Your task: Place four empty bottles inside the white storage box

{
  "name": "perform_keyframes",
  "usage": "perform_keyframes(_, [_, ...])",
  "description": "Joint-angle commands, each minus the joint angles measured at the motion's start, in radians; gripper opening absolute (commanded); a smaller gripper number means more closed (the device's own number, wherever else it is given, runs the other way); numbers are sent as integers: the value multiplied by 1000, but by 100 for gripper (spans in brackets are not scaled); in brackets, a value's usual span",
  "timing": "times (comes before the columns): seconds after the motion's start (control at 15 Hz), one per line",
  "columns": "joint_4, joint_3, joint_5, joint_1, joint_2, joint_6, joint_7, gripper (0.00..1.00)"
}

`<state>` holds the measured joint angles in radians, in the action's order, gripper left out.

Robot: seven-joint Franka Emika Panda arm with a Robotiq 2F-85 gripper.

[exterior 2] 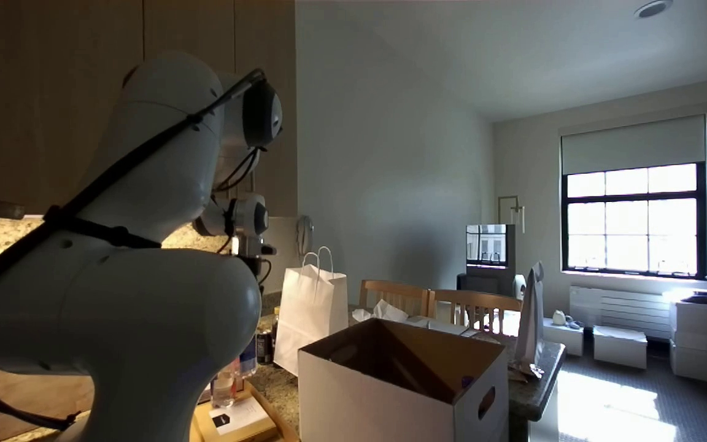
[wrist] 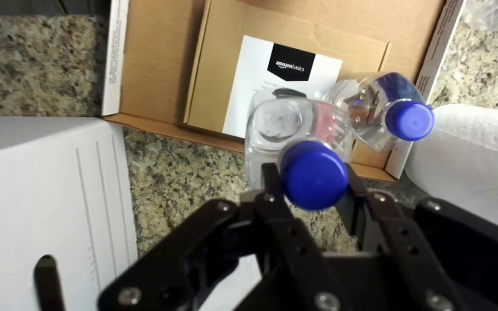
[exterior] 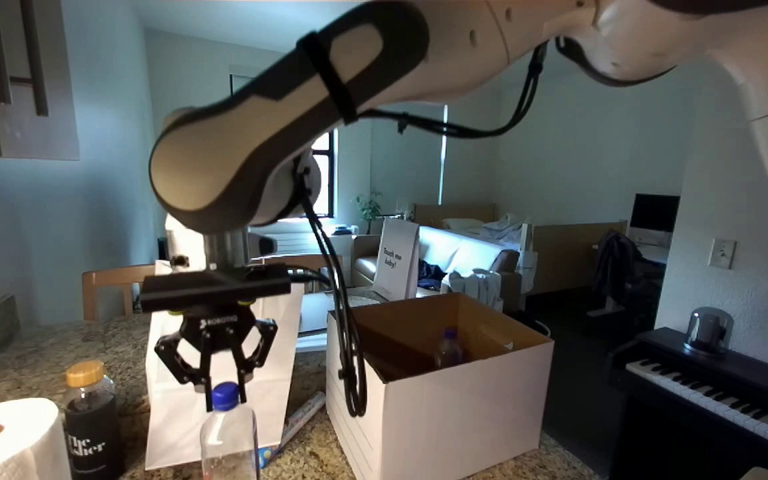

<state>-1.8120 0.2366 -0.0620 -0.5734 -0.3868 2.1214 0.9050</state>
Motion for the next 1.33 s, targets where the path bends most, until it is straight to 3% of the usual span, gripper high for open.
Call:
perform_keyframes(0.0, [-66,2,-53,-19,206,-115,147,13])
perform_keyframes(0.33, [-142,38,-107,39,474,-254,320,13])
perform_keyframes(0.67, [-263,25,-59,192,735,-300,232,13])
perform_keyframes(1.0, [-415,-90,-14,363,888,-165,78,13])
perform_keyframes(1.27, [-538,-183,2,499,834,134,-21,13])
